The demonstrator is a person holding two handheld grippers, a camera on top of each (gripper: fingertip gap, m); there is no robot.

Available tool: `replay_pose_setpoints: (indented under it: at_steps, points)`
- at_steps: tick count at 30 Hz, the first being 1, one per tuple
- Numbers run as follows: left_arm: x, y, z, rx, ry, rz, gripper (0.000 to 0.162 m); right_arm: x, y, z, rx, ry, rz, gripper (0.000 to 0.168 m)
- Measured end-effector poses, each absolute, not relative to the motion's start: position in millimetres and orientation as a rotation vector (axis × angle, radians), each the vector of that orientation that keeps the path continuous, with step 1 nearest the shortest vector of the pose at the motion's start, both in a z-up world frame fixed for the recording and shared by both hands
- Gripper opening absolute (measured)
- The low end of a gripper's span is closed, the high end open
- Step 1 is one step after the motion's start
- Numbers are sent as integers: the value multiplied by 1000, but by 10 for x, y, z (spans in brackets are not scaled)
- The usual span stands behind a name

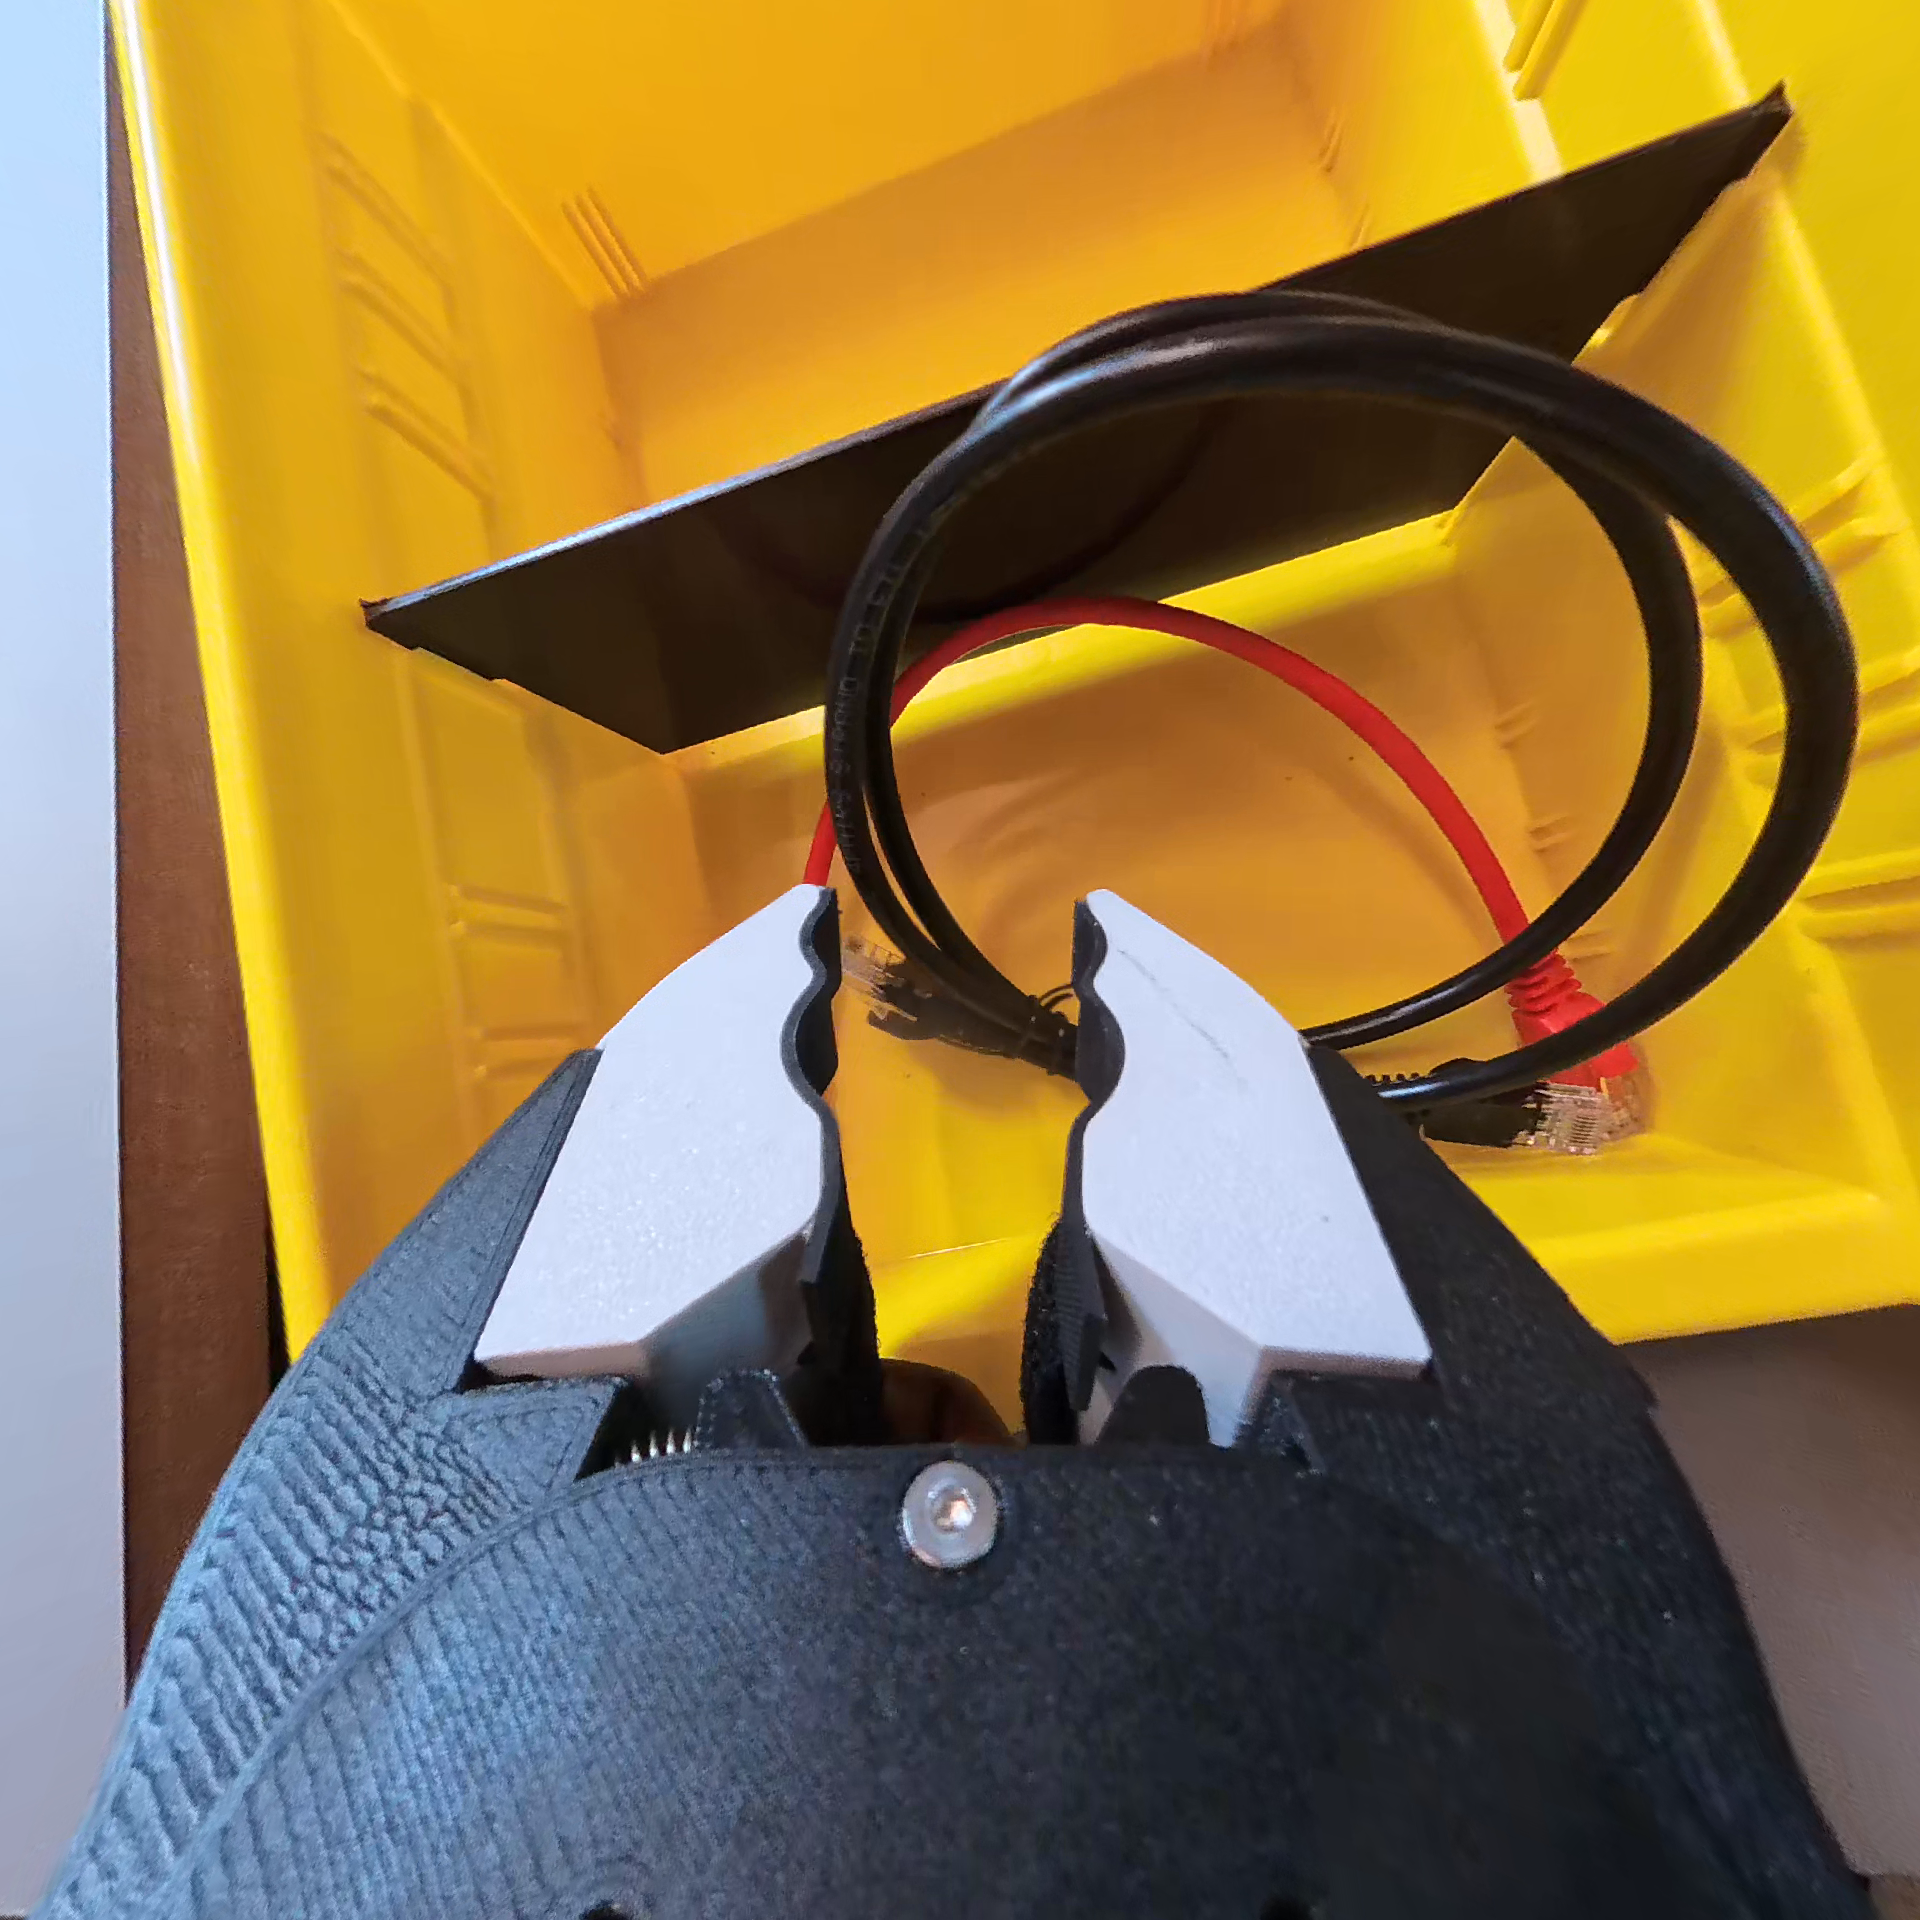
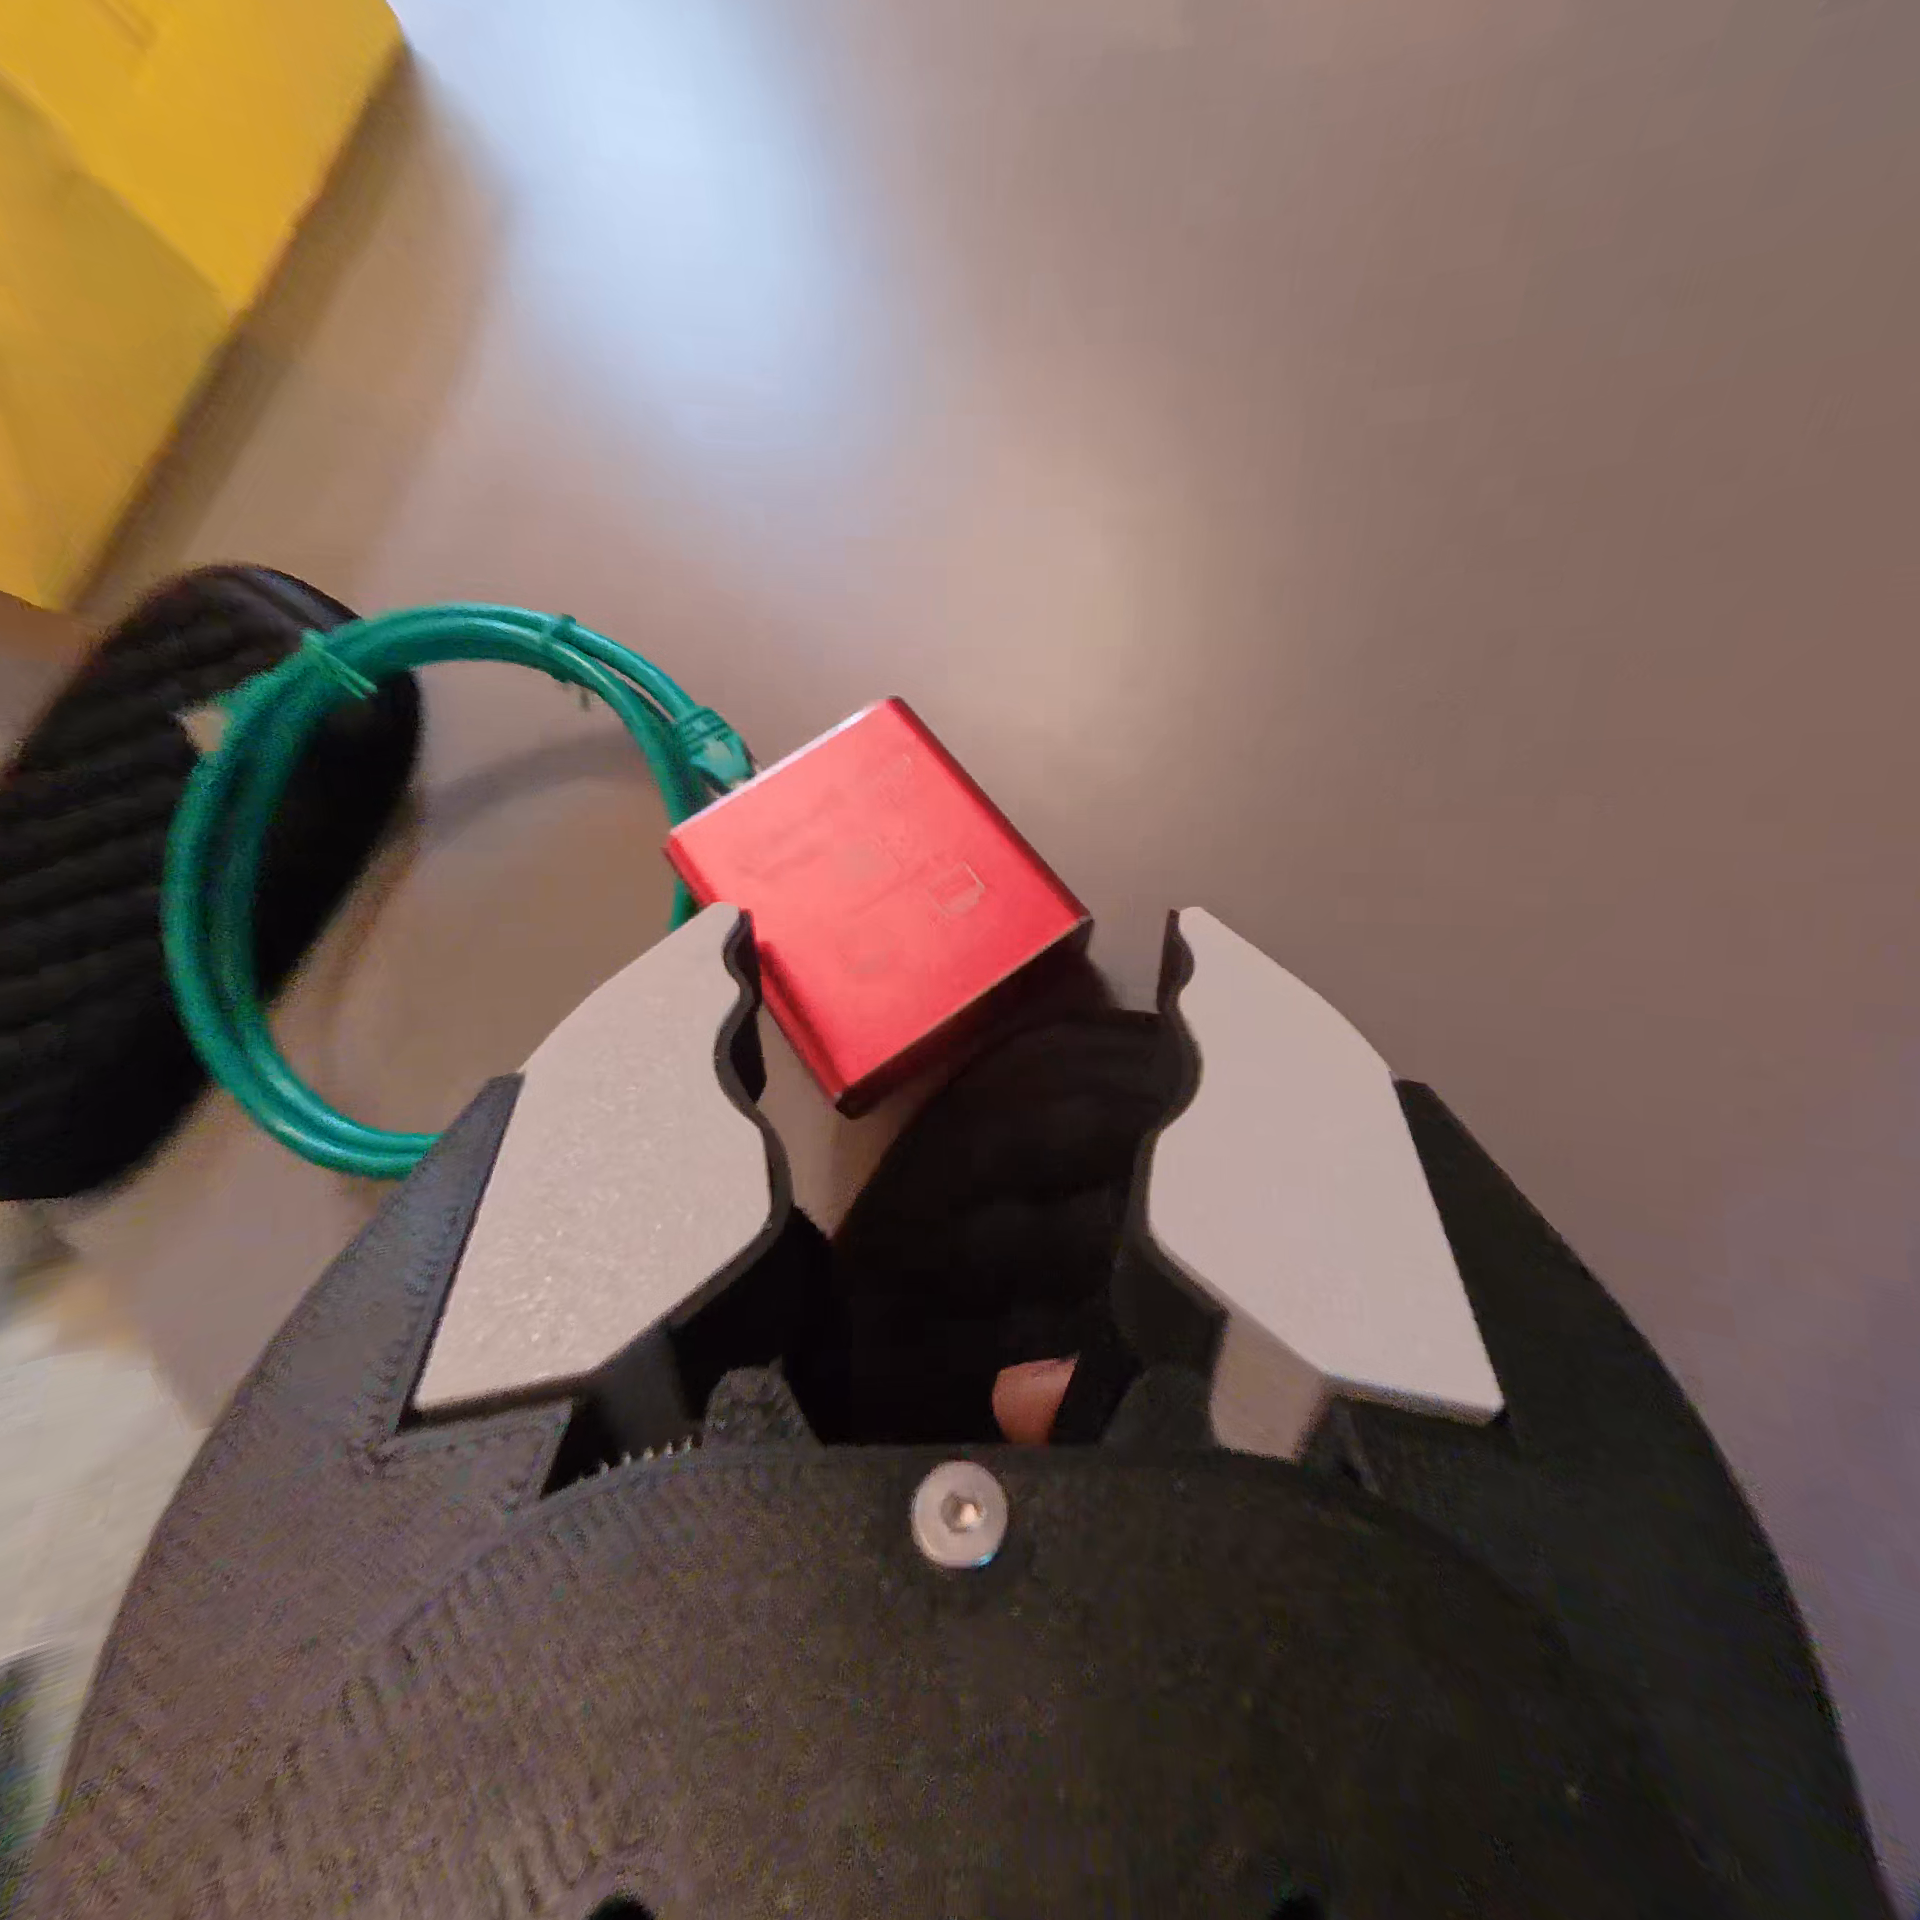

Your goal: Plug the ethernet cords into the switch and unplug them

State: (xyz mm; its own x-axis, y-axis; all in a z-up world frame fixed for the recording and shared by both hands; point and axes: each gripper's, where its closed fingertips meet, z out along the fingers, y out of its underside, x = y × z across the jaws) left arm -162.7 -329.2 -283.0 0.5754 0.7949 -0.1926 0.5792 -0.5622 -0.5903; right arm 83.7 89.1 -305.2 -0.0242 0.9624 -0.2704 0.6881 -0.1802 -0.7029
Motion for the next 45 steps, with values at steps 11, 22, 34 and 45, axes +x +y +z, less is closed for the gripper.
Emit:
replay_pose_setpoints:
  at_steps: [11, 22, 34, 45]
  points:
    - [-1824, -3301, -2847, -2280, -1129, 681, 41, 780, 909, -2514, -1648, -1566, 1249, 73]
    - [-1816, -3295, -2395, -2160, -967, 953, 6, 809, 844, -2226, -1514, -1521, 1372, 68]
    - [-1054, -2746, -543, -1643, -213, 1782, 5, 792, 434, -2095, -1332, -1650, 1497, 66]
    - [-34, -1178, -830, -1633, 492, 1549, 5, 931, -463, -1409, -730, -1639, 1630, 83]
